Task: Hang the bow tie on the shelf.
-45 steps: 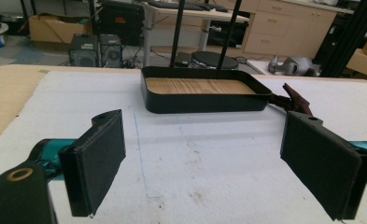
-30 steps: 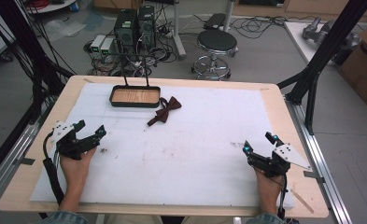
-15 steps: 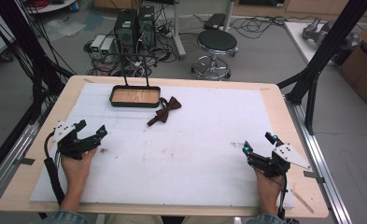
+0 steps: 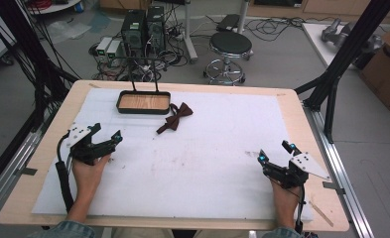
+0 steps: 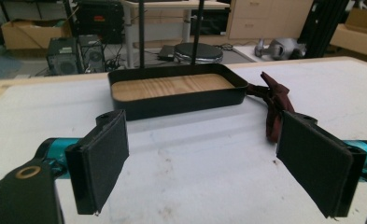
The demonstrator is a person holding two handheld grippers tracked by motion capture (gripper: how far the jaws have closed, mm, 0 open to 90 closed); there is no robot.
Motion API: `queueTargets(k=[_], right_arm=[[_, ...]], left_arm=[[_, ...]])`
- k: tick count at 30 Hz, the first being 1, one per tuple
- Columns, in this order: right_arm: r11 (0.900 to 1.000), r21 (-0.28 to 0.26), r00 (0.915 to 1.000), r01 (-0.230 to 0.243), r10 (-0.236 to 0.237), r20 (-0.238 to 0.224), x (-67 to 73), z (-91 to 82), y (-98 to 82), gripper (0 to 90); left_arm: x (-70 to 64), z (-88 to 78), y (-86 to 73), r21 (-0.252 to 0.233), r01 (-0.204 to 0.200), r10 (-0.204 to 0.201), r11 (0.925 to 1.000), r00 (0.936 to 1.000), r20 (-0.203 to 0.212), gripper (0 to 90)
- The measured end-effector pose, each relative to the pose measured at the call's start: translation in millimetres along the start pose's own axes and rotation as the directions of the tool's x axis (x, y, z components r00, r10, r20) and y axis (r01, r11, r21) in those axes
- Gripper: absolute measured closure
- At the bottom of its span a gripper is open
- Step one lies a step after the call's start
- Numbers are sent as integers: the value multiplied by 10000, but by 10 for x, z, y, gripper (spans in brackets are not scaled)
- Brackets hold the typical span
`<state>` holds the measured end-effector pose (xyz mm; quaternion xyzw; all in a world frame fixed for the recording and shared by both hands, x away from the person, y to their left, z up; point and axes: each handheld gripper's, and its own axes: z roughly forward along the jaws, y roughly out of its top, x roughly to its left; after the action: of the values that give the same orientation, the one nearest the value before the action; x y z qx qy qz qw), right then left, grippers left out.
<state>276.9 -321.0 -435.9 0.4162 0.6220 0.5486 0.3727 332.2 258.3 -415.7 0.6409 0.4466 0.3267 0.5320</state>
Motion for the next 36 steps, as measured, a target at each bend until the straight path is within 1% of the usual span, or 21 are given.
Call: queueTargets(k=[2, 3, 5, 10, 15, 18, 20, 22, 23, 26, 28, 29, 32, 34, 36], right_arm=[[9999, 1, 9999, 123, -123, -1, -2, 4, 0, 108], [9999, 1, 9999, 123, -123, -1, -2, 4, 0, 108], [10000, 5, 10000, 74, -74, -14, 4, 6, 0, 108], [10000, 8, 10000, 85, -85, -30, 5, 9, 0, 108], [10000, 15, 10000, 66, -66, -49, 8, 9, 0, 108], [9999, -35, 9999, 132, -132, -56, 5, 10, 1, 108], [9999, -37, 9999, 135, -135, -63, 4, 10, 1, 108], [10000, -7, 9999, 98, -98, -85, 6, 9, 0, 108], [10000, -11, 9999, 89, -89, -71, 6, 8, 1, 108], [10000, -10, 9999, 86, -87, -75, 5, 9, 0, 108], [9999, -52, 9999, 113, -114, -104, 5, 11, 1, 108], [9999, -52, 9999, 113, -114, -104, 5, 11, 1, 108], [9999, -18, 9999, 114, -114, -117, 8, 12, 1, 108], [10000, -5, 9999, 93, -93, -118, 9, 14, 0, 108], [9999, -7, 9999, 113, -113, -110, 8, 13, 0, 108]], left_arm=[[-21, 70, 49, -4, -18, 18, 10000, 9999, 143, 192], [-32, 106, 70, -8, -17, 17, 10000, 9998, 191, 192], [-47, 201, 111, 61, -140, 138, 9999, 9995, 274, 196], [-74, 426, 175, 367, -59, 41, 9993, 9987, 508, 196], [-155, 620, 218, 446, -66, 33, 9990, 9973, 736, 198], [-223, 734, 265, 382, -126, 85, 9992, 9945, 1048, 213], [-271, 813, 301, 384, -288, 238, 9988, 9918, 1252, 223], [-313, 906, 337, 370, -379, 317, 9986, 9873, 1554, 226], [-332, 945, 351, 375, -423, 357, 9984, 9862, 1616, 225], [-393, 1060, 396, 442, -554, 457, 9975, 9795, 1960, 224], [-435, 1123, 413, 383, -619, 517, 9973, 9725, 2272, 224], [-466, 1157, 424, 387, -733, 621, 9966, 9695, 2370, 224], [-563, 1255, 434, 280, -882, 778, 9957, 9617, 2627, 228], [-637, 1349, 446, 439, -1019, 855, 9938, 9552, 2832, 228], [-692, 1420, 456, 502, -1163, 965, 9919, 9507, 2945, 229]])
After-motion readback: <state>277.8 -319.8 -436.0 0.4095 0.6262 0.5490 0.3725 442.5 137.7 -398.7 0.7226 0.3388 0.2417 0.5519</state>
